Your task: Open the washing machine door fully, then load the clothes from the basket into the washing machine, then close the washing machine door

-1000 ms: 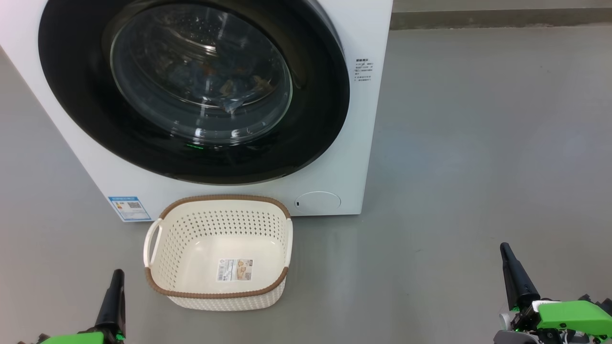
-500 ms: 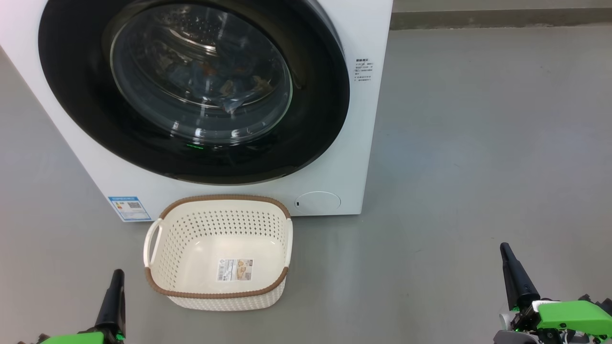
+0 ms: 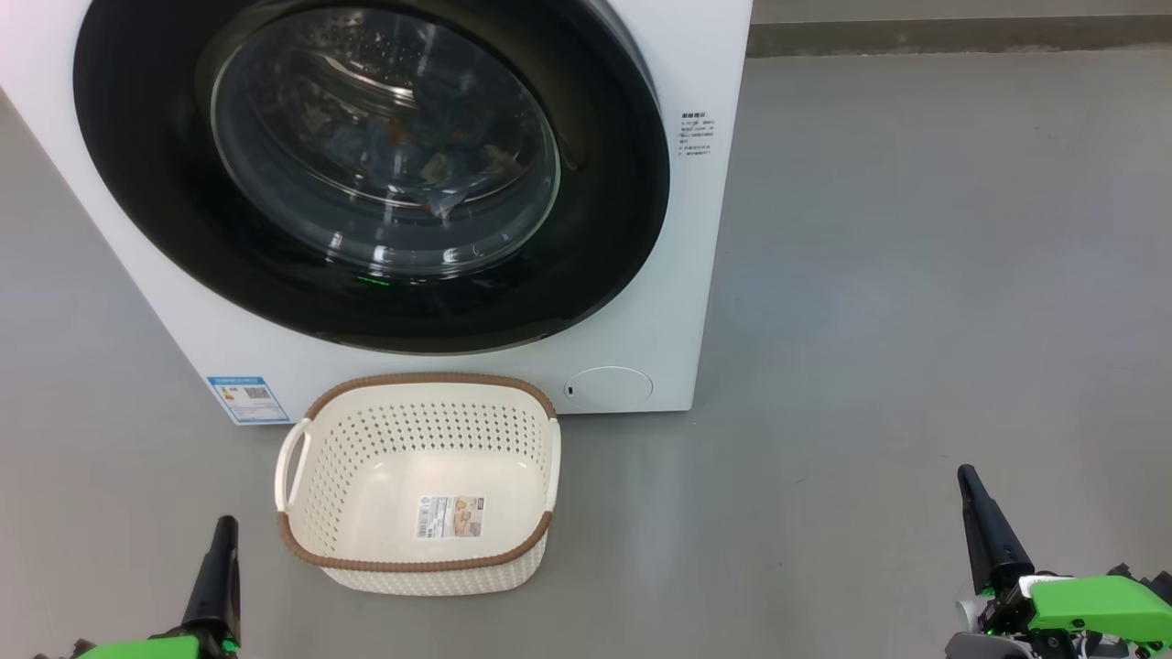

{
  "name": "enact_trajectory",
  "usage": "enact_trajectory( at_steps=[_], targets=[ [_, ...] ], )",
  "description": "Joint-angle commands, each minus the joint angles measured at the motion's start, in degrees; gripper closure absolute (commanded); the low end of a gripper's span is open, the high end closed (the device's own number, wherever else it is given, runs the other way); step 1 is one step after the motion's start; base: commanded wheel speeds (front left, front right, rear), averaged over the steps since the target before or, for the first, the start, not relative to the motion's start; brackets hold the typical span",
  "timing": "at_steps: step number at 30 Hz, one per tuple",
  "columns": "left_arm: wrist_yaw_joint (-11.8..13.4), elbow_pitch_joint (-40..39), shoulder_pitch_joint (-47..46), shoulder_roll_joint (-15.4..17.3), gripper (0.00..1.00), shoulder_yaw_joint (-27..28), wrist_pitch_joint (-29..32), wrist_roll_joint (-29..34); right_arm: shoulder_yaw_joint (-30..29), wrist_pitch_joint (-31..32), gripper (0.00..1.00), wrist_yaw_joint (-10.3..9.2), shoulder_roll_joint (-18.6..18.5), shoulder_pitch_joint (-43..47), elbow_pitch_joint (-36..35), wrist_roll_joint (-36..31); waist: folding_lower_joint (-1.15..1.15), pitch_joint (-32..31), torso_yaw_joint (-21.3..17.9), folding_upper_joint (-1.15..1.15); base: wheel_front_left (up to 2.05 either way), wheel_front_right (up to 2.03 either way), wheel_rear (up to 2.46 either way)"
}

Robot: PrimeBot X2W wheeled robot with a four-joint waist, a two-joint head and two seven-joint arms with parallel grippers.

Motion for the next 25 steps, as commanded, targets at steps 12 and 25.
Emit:
enact_trajectory(
  at_steps=[12,25],
  targets=[
    [-0.19,-1.49,-2.18,0.94,1.0,1.94,0.19,-0.19,1.39,0.44,1.0,-0.05,-0.18,-1.63,-1.73,0.19,0.0,0.0,0.0,0.0,0.0,0.0,0.0],
    [-0.19,-1.49,-2.18,0.94,1.0,1.94,0.19,-0.19,1.4,0.44,1.0,-0.05,-0.18,-1.63,-1.73,0.2,0.0,0.0,0.0,0.0,0.0,0.0,0.0]
  ],
)
